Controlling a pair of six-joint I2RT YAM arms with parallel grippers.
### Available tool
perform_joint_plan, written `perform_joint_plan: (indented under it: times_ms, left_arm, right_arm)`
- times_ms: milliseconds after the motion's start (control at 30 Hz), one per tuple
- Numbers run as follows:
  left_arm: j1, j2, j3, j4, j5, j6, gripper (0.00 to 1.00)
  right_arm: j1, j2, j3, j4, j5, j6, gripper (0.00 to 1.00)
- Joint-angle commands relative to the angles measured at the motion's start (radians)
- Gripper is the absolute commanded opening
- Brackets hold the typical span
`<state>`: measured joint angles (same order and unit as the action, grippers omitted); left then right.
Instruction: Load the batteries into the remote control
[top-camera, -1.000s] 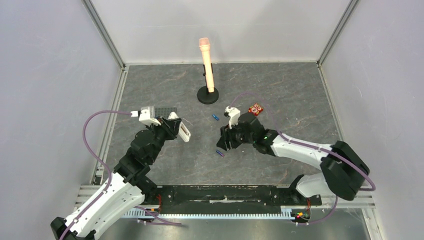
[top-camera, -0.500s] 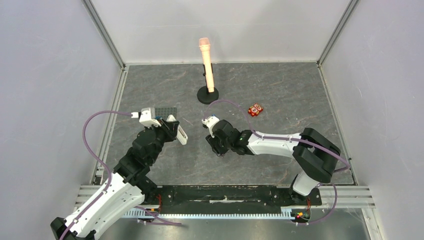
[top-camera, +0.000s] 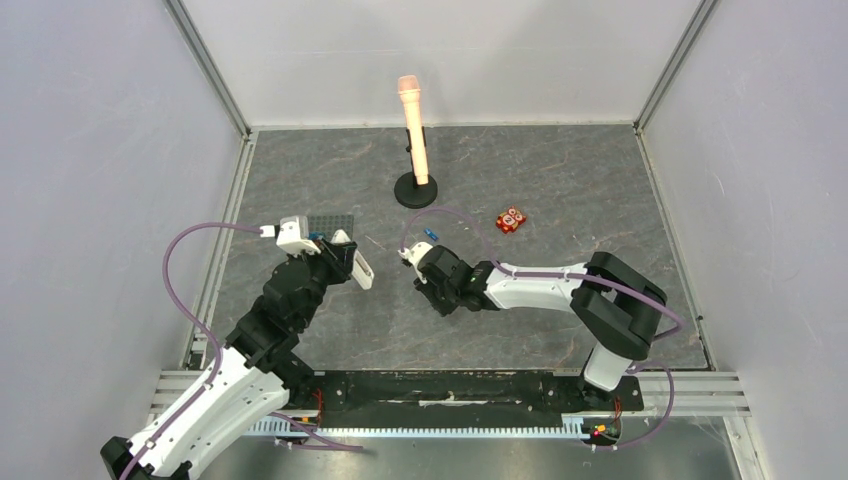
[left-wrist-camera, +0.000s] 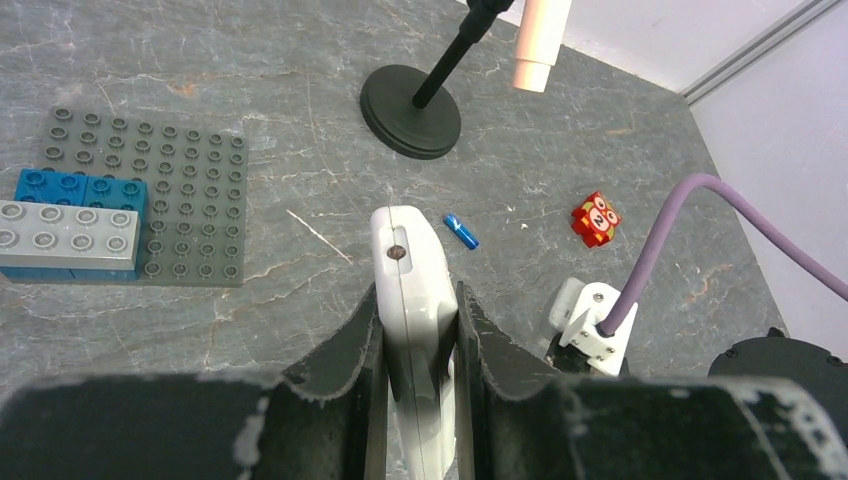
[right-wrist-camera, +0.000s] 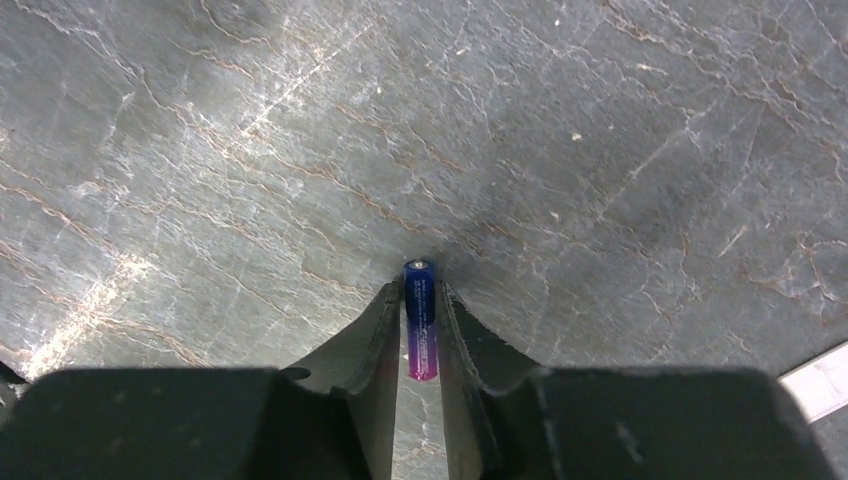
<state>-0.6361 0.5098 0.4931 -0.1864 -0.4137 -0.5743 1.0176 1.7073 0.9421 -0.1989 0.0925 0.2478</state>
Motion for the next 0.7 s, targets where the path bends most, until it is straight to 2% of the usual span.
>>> perform_joint_plan:
  times_ms: [0, 167, 367, 667]
  left_arm:
    - [0.003, -0.012, 0.019, 0.018, -0.027, 0.017, 0.02]
    - [0.004, -0.010, 0.019, 0.014, -0.011, 0.009, 0.02]
    - [0.003, 0.019, 0.020, 0.037, 0.077, -0.021, 0.02]
    - [0.006, 0.170, 0.015, 0.179, 0.338, -0.149, 0.02]
  right_arm:
    - [0.009, 0.022, 0.039, -0.010, 0.014, -0.010, 0.17]
    - [0.009, 0.011, 0.037, -0.011, 0.041, 0.007, 0.03]
    - [0.007, -0.077, 0.021, 0.029, 0.091, 0.040, 0.01]
    - [-0.007, -0.373, -0.055, 0.178, 0.144, 0.111, 0.00]
